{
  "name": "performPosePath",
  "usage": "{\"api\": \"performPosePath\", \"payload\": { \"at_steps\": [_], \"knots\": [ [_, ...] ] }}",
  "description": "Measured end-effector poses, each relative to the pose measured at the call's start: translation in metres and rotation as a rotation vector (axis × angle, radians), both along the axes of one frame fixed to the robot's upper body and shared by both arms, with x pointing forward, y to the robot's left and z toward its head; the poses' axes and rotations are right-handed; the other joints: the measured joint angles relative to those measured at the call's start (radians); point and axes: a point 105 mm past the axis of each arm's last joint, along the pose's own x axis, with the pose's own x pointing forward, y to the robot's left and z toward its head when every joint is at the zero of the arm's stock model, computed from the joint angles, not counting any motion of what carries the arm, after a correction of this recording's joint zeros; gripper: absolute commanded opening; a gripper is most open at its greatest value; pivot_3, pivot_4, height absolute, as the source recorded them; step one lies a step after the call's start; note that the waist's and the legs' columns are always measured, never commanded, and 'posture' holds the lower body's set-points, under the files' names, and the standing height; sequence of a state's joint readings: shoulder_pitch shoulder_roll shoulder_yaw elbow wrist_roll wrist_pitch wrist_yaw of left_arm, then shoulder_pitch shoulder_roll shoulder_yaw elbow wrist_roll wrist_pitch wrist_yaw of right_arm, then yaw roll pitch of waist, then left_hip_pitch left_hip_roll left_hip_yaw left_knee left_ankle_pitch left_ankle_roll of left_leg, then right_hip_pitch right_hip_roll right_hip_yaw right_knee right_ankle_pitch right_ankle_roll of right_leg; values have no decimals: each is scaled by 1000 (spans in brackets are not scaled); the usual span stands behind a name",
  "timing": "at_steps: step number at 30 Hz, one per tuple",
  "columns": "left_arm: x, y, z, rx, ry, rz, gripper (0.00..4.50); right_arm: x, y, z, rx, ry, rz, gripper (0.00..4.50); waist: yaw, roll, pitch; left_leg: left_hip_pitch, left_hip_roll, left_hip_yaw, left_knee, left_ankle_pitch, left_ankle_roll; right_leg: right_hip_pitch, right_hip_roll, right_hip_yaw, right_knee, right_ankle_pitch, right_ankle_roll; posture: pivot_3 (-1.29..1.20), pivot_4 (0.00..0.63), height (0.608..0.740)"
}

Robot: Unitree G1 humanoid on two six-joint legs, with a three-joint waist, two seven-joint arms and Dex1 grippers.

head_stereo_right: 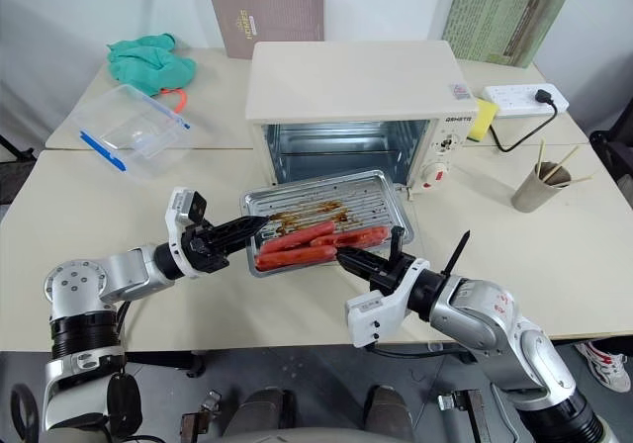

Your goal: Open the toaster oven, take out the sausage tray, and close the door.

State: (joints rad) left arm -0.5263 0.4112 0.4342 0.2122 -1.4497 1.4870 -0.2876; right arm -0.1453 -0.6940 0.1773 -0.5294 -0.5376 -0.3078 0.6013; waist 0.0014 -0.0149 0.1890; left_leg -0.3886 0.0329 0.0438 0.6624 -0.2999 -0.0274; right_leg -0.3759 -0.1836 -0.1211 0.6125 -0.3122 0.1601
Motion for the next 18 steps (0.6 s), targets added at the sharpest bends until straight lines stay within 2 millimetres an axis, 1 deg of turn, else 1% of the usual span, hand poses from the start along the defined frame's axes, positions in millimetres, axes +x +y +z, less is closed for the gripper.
{"api": "performPosePath", "payload": {
  "at_steps": [1,2,10,18],
  "knots": [
    [0,-1,-1,5,4,0,156,0,-1,0,-3,-1,-3,0,0,0,0,0,0,0,0,0,0,0,0,0,0,0,0,0,150,740],
    [1,-2,-2,14,10,4,16,0,-1,1,-8,-4,-4,0,0,0,0,0,0,0,0,0,0,0,0,0,0,0,0,0,150,740],
    [6,-5,-5,8,50,24,16,1,-4,1,-20,17,-14,0,0,0,0,0,0,0,0,0,0,0,0,0,0,0,0,0,150,740],
    [7,-8,-13,70,103,58,16,-3,-3,-5,-4,152,19,0,0,0,0,0,0,0,0,0,0,0,0,0,0,0,0,0,150,740]
  ]
}}
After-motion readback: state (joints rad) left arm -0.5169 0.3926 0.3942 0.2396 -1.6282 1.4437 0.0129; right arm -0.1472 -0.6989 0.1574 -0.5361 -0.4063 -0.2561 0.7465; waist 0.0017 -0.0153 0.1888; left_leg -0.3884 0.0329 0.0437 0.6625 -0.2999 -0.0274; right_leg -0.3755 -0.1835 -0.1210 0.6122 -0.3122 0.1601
